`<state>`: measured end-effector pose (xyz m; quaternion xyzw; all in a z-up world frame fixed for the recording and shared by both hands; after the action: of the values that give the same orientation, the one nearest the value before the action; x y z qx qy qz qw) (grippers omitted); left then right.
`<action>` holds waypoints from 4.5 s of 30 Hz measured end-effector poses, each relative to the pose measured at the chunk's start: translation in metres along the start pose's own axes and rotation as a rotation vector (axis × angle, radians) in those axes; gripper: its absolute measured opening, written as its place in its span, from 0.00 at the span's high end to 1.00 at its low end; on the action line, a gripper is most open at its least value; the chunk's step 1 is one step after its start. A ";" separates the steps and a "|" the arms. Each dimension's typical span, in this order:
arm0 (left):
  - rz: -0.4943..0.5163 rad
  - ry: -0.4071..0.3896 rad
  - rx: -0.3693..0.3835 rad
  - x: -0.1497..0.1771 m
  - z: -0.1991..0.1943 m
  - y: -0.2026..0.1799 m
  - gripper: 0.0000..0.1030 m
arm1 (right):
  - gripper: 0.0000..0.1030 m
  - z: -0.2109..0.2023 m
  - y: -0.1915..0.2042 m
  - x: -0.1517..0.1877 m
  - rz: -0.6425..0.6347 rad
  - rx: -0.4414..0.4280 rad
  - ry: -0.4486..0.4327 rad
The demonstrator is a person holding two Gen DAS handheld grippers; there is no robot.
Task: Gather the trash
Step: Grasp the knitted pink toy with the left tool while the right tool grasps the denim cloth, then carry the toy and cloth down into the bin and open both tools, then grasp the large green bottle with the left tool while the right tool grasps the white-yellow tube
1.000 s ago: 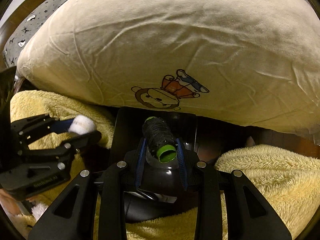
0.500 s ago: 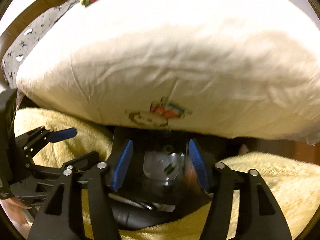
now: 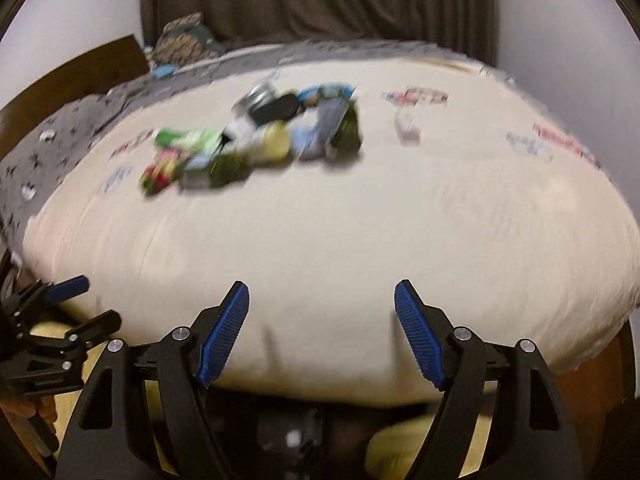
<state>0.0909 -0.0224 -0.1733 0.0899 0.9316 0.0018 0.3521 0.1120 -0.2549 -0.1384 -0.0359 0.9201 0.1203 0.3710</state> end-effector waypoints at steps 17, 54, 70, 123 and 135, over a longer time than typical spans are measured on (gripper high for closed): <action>-0.034 -0.020 -0.030 -0.092 0.074 0.017 0.41 | 0.57 0.088 0.003 -0.062 -0.032 0.000 0.020; 0.024 -0.066 0.090 -0.017 -0.034 -0.023 0.74 | 0.75 -0.012 0.050 0.020 -0.107 -0.092 0.030; 0.054 0.242 0.171 0.106 0.012 -0.050 0.74 | 0.75 0.018 0.059 0.141 -0.025 -0.154 0.334; 0.012 -0.006 0.095 -0.069 0.027 -0.044 0.08 | 0.26 0.037 -0.060 -0.058 0.042 0.138 0.031; 0.002 0.014 0.083 -0.111 0.086 -0.065 0.08 | 0.31 0.090 -0.102 -0.111 0.076 0.153 0.003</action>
<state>0.2181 -0.1098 -0.1700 0.1051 0.9332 -0.0359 0.3417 0.2687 -0.3333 -0.1446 0.0275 0.9279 0.0636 0.3664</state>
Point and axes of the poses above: each gripper's, at about its wrist camera, not at the fingertips, and z roughly the way its jaws point, y to its left, x to its underside, the point moved 7 cm from there along z, roughly the way its jaws point, and after that the axes turned 8 degrees about -x, right-handed, at the moved point
